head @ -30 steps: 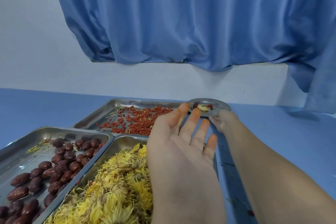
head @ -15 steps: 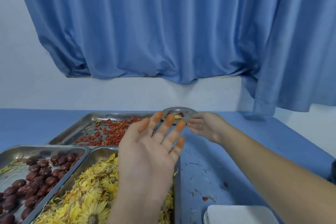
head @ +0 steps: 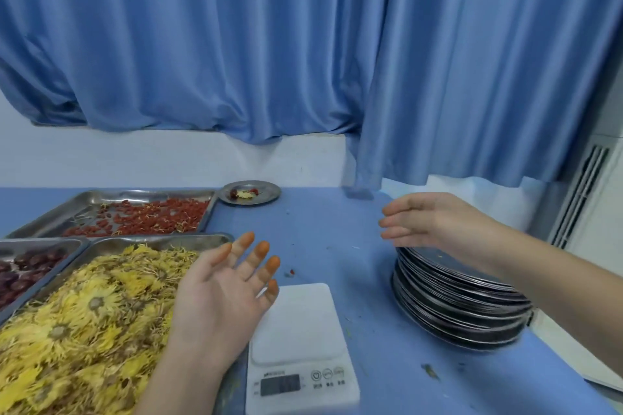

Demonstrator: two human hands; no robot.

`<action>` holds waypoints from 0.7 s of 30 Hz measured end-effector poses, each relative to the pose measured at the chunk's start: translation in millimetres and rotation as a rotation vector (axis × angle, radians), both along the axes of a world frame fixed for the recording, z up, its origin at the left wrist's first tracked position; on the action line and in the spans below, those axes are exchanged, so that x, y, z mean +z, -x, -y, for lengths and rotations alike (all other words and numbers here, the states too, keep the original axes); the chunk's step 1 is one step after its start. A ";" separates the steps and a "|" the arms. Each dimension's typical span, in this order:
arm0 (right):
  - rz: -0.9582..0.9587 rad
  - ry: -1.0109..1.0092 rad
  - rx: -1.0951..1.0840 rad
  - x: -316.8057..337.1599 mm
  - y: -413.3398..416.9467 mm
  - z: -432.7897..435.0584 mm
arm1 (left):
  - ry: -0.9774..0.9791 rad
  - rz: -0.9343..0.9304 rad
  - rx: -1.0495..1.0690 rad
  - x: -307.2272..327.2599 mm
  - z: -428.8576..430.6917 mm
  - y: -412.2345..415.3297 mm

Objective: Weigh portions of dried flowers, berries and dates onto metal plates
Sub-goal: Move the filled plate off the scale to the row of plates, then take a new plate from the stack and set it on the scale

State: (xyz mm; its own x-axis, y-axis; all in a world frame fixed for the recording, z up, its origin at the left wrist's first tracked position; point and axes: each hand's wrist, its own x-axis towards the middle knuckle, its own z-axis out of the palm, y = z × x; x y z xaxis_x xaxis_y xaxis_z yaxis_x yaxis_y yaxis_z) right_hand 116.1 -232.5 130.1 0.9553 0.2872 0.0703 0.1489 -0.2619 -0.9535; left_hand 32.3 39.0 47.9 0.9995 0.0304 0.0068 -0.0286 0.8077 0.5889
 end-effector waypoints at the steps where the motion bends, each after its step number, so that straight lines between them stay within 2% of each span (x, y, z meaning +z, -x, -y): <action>1: 0.127 0.195 -0.058 -3.4 3.8 14.6 | 0.013 -0.012 -0.006 -7.0 4.9 3.7; 3: 0.353 0.605 -0.126 -10.8 9.6 41.2 | 0.046 -0.038 -0.009 -21.0 14.6 9.0; 4: 0.404 0.738 -0.122 -14.9 13.4 51.2 | 0.066 -0.052 -0.008 -27.5 19.2 11.4; 9: 0.510 1.063 -0.077 -35.0 26.2 77.1 | 0.145 -0.083 0.017 -50.1 32.3 18.5; 11: 0.520 1.123 -0.073 -37.7 28.2 79.2 | 0.143 -0.067 0.029 -53.6 32.3 20.2; 17: 0.528 1.142 -0.135 -35.8 26.5 75.7 | 0.202 0.028 0.066 -58.0 25.2 25.7; 21: 0.494 1.084 -0.208 -34.2 24.9 73.4 | 0.238 0.047 0.098 -59.7 22.2 28.6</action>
State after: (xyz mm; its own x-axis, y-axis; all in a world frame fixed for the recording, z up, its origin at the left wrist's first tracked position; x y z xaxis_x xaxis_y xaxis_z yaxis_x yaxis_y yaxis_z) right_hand 91.2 -305.8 96.0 0.9283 0.2670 0.2589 0.2951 -0.9525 -0.0759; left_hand 3.7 16.9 -11.9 0.9905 0.1331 0.0346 -0.1362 0.9156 0.3783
